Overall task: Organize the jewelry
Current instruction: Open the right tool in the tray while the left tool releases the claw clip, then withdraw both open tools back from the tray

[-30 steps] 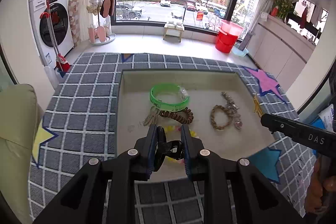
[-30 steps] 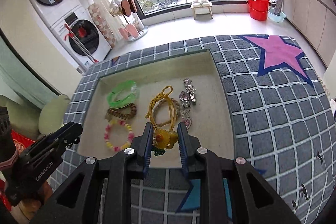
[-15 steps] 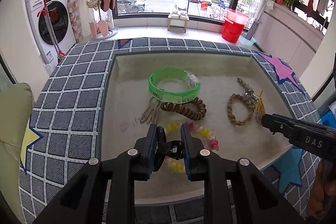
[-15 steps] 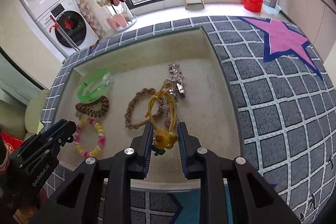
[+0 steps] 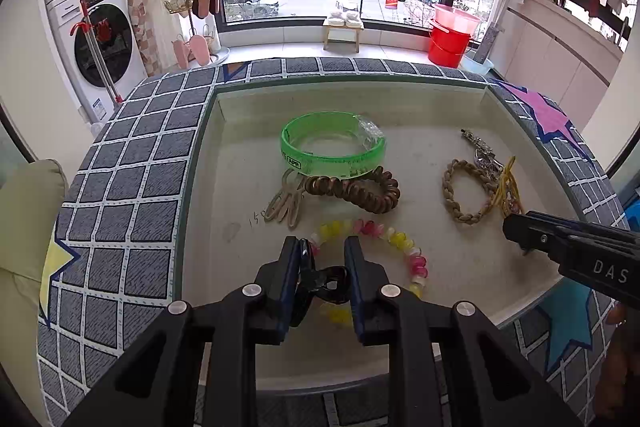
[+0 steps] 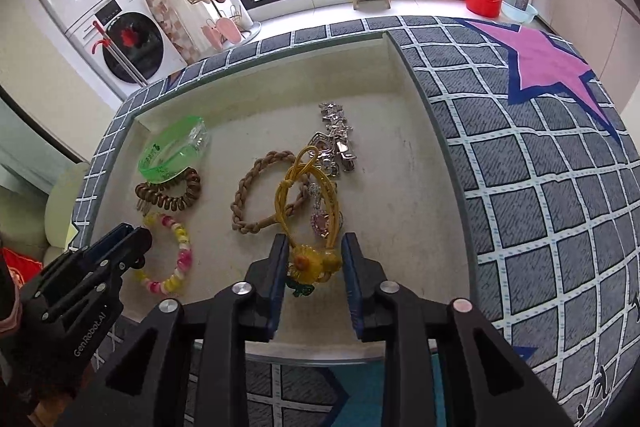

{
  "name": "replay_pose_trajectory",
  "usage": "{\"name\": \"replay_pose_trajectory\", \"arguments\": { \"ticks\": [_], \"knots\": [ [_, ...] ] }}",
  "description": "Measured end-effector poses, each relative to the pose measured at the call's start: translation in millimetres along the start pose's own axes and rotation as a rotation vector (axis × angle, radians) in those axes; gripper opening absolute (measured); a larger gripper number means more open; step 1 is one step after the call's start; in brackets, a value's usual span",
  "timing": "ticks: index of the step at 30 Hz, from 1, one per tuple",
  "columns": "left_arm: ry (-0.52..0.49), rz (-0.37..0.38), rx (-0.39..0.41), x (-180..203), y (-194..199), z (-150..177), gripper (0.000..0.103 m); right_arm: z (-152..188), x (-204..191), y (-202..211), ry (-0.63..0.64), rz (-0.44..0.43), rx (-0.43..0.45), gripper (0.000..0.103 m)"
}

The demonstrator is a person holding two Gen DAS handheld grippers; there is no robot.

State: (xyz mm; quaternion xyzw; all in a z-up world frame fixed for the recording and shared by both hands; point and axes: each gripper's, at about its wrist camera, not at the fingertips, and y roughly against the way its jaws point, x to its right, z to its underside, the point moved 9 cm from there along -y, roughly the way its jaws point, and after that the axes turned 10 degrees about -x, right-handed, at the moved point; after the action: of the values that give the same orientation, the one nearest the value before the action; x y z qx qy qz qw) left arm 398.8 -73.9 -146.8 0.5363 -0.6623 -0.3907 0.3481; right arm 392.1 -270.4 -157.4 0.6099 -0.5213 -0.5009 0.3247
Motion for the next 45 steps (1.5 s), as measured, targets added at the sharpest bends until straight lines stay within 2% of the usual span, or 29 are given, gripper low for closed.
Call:
{"name": "replay_pose_trajectory", "arguments": {
  "ticks": [3, 8, 11, 14, 20, 21, 22, 23, 25, 31, 34, 35, 41, 45],
  "knots": [
    [-0.002, 0.001, 0.012, 0.5, 4.5, 0.9, 0.037, 1.1, -2.9, 1.2, 0.005, 0.001, 0.000, 0.053],
    [-0.014, -0.024, 0.048, 1.8, 18.5, 0.1, 0.037, 1.1, -9.7, 8.9, -0.007, -0.048, 0.015, 0.068],
    [-0.020, -0.035, 0.077, 2.1, 28.8, -4.1, 0.037, -0.6, -10.2, 18.3, -0.021, -0.079, 0.039, 0.071],
    [-0.013, -0.027, 0.096, 1.3, 39.9, -6.9, 0.037, -1.8, -8.2, 29.7, -0.039, -0.098, 0.062, 0.079],
    [-0.014, -0.041, 0.109, 0.9, 54.3, -5.8, 0.039, 0.9, -3.2, 42.4, -0.044, -0.094, 0.077, 0.080],
    [-0.010, -0.043, 0.108, -0.6, 55.5, -5.1, 0.049, 1.8, -3.4, 43.2, -0.043, -0.094, 0.076, 0.080],
    [-0.002, -0.047, 0.105, -2.2, 58.1, -3.8, 0.088, 3.1, -3.8, 44.3, -0.041, -0.095, 0.073, 0.080],
    [0.012, -0.055, 0.119, -5.0, 62.8, -3.0, 0.103, 4.1, -4.3, 44.3, -0.038, -0.096, 0.070, 0.080],
    [0.021, -0.067, 0.162, -6.7, 73.1, -1.2, 0.103, 6.9, -6.3, 45.0, -0.030, -0.101, 0.062, 0.080],
    [0.015, -0.064, 0.146, -9.9, 85.2, 12.4, 0.103, 18.4, -10.9, 50.0, -0.005, -0.082, 0.060, 0.085],
    [0.032, -0.065, 0.133, -14.9, 88.3, 23.2, 0.103, 26.3, -12.5, 54.1, 0.015, -0.050, 0.071, 0.094],
    [0.037, -0.069, 0.129, -15.1, 87.5, 26.9, 0.103, 29.1, -13.2, 55.3, 0.024, -0.038, 0.075, 0.103],
    [0.068, -0.067, 0.115, -22.7, 94.0, 48.4, 0.103, 43.5, -16.7, 69.0, 0.042, -0.001, 0.136, 0.103],
    [0.076, -0.072, 0.134, -23.6, 104.4, 63.3, 0.103, 54.4, -17.2, 77.7, 0.051, 0.033, 0.167, 0.103]
  ]
}}
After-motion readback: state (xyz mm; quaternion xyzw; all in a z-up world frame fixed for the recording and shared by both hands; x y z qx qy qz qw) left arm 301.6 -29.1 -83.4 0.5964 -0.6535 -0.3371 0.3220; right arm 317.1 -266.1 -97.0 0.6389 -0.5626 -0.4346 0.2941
